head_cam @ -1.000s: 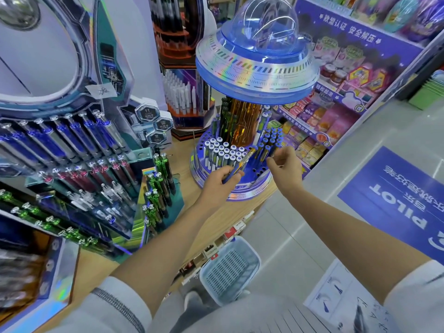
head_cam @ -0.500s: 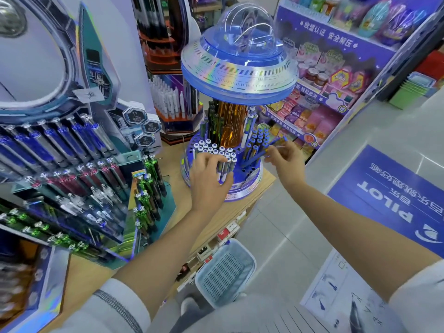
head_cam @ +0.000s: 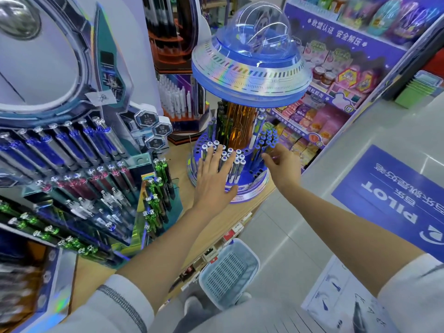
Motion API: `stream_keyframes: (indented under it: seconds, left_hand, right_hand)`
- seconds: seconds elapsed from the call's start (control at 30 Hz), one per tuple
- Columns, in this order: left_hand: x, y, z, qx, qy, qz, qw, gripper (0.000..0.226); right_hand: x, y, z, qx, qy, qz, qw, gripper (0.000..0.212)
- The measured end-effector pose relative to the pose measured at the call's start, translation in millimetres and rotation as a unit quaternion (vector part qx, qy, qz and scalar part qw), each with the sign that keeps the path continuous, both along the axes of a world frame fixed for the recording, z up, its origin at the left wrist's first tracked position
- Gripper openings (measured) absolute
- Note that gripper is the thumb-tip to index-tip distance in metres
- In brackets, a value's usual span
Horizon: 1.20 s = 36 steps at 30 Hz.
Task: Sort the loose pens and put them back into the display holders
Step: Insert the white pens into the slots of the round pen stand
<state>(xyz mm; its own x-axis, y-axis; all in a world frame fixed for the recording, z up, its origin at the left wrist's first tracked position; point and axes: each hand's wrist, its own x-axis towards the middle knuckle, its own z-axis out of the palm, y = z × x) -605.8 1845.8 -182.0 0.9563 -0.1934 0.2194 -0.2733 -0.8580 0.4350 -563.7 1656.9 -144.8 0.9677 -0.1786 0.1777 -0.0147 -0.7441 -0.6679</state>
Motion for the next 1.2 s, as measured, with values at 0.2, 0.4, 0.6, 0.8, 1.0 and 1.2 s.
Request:
stream_keyframes:
  seconds: [0.2,0.4,0.6,0.8,1.0,1.2]
  left_hand:
    - [-0.1,0.4,0.5,0.001,-0.008,-0.004,1.000,0.083]
    - [1.0,1.1,-0.4,0.004,-0.015,-0.003,1.000,0.081]
    - [0.5,1.4,1.8,0.009,-0.023,-0.001,1.000,0.079]
    - [0.1,2.0,5.1,0.010,-0.028,0.000,1.000,0.078]
    - [3.1,4.1,1.7,0.025,-0.006,0.044,0.999,0.083]
    - [-0.1,-7.9,2.0,0.015,-0.037,0.061,0.997,0.073]
  right_hand:
    - [3.5,1.8,-4.5,-0.054,-0.011,0.005,0.998,0.012]
    - [0.9,5.2,-8.0,-0.051,-0.011,0.013,0.999,0.027]
    - [3.9,5.5,-15.7,-0.117,0.014,0.025,0.993,0.030]
    - [1.5,6.9,-15.8,-0.092,-0.071,0.044,0.992,0.027]
    - [-1.8,0.0,-28.7,-0.151,-0.165,0.089,0.971,0.025]
    - [-0.8,-7.6,-23.4,-0.119,-0.141,0.076,0.980,0.029]
